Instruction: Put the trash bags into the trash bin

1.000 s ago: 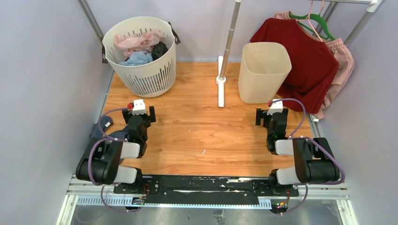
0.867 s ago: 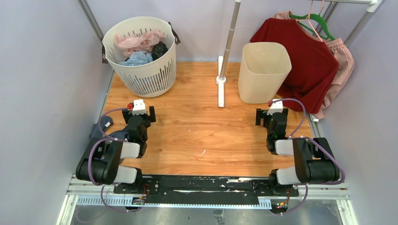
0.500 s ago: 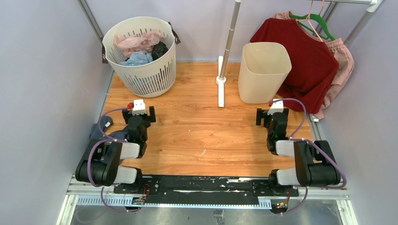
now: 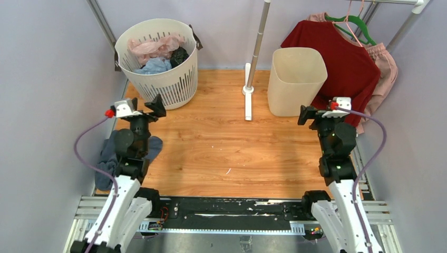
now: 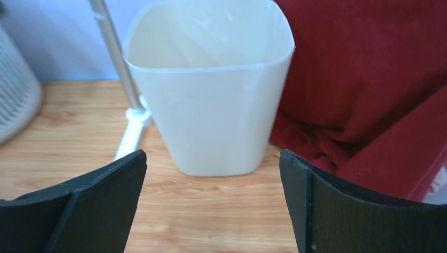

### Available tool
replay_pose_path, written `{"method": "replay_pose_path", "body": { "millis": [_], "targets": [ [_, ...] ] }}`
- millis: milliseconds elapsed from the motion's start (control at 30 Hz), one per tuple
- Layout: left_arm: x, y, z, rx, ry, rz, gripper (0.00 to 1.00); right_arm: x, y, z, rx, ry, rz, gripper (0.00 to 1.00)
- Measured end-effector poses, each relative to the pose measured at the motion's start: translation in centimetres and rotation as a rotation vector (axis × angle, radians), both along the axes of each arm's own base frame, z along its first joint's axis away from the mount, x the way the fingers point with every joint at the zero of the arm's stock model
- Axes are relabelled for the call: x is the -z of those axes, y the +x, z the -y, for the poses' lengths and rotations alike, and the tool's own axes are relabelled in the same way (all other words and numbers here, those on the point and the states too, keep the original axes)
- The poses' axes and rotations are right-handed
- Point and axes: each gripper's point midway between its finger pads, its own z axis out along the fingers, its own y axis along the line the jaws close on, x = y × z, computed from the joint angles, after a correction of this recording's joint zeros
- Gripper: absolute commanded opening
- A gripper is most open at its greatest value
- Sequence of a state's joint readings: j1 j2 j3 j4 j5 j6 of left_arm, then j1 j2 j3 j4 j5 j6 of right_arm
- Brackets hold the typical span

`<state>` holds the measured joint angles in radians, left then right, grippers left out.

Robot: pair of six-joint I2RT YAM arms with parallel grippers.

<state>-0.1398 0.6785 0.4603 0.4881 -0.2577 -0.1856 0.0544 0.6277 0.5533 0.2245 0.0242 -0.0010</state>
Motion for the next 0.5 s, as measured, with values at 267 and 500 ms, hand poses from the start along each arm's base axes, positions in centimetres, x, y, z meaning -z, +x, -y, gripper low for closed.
{"method": "replay_pose_path", "body": {
  "millis": [267, 500],
  "targets": [
    [-12.8, -6.7, 3.6, 0.254, -0.046, 0.141, 1.0, -10.5, -4.5, -3.2, -0.162, 0.208, 0.04, 1.0],
    [-16.1, -9.0, 4.5, 0.32, -0.022, 0.11, 1.0, -12.5, -2.6, -5.0, -0.241, 0.232, -0.129, 1.0]
  ]
}}
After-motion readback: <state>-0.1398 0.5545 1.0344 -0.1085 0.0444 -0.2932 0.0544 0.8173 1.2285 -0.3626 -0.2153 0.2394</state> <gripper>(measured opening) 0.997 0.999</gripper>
